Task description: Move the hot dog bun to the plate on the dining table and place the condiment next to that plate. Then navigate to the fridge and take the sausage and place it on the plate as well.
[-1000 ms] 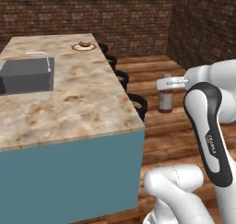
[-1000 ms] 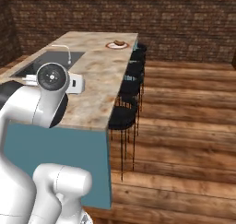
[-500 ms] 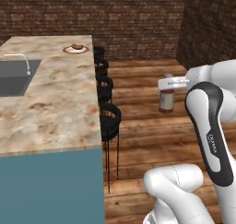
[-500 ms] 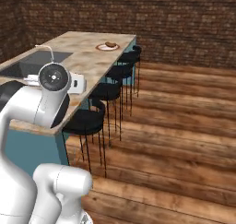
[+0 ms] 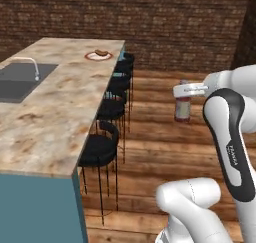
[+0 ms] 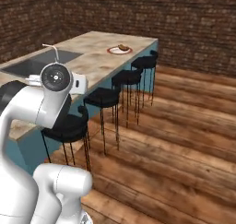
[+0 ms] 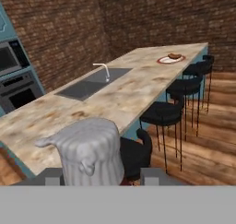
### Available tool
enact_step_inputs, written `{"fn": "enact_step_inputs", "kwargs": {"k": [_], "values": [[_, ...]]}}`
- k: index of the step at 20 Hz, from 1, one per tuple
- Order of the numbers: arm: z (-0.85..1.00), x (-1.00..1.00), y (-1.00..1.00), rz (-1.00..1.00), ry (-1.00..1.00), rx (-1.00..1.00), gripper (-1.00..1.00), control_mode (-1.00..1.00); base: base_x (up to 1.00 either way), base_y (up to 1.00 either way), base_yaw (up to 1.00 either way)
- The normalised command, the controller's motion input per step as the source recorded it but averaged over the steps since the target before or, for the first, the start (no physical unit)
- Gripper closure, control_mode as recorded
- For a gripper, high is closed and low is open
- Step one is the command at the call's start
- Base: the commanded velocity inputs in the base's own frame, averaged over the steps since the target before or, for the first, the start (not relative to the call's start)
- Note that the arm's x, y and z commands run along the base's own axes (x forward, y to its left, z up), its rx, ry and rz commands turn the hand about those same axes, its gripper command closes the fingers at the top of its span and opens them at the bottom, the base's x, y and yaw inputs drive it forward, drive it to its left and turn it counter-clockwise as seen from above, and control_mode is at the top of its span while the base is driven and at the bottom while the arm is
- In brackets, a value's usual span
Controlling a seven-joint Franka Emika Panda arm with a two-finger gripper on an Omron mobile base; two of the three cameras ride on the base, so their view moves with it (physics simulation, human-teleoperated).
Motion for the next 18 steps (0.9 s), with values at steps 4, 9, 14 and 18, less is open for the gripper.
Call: {"fn": "enact_step_inputs", "kwargs": {"k": [4,9,14,18], "values": [[0.0,0.0,0.0,0.0,0.0,0.0,1.0,1.0,0.73,-0.84,0.42],[0.0,0.0,0.0,0.0,0.0,0.0,1.0,1.0,0.72,-0.87,0.41],[0.0,0.0,0.0,0.0,0.0,0.0,1.0,1.0,0.72,-0.91,0.39],[0.0,0.0,0.0,0.0,0.0,0.0,1.0,1.0,0.73,-0.93,0.38]]}}
